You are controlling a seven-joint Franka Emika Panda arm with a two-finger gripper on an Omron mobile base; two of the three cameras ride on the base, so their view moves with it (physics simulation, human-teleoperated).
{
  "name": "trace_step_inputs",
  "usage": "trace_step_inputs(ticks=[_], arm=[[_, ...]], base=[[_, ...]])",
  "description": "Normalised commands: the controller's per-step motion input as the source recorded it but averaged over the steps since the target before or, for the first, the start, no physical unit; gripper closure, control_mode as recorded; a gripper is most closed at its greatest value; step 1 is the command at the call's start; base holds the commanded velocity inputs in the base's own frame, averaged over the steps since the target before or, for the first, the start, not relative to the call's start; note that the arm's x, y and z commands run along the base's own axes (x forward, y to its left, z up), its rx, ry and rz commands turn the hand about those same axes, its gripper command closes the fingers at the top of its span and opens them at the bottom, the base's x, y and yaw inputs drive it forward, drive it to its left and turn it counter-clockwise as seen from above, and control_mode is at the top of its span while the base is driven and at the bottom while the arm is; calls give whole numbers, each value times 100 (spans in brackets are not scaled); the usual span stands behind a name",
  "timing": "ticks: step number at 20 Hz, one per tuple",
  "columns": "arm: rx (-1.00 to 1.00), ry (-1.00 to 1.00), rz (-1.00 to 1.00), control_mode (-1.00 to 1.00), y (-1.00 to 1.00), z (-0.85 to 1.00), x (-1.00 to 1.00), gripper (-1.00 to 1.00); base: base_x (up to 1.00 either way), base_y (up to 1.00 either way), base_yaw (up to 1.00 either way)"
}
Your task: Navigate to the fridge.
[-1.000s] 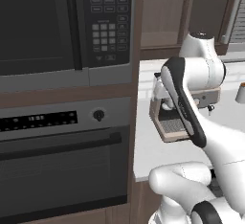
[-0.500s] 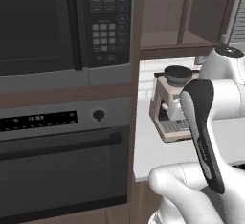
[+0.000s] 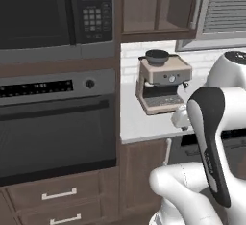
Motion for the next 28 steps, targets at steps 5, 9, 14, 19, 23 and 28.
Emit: trace_step_inputs(ticks=[5,9,14,19,23,28], arm=[[0,0,0,100,0,0,0,-100],[0,0,0,100,0,0,0,-100],[0,0,0,100,0,0,0,-100],[0,0,0,100,0,0,0,-100],[0,0,0,100,0,0,0,-100],[0,0,0,100,0,0,0,-100]], base=[[-38,-2,-57],[-3,0,-99],[-8,0,-100],[-5,0,-100],[-3,0,-100],[-1,0,-100]])
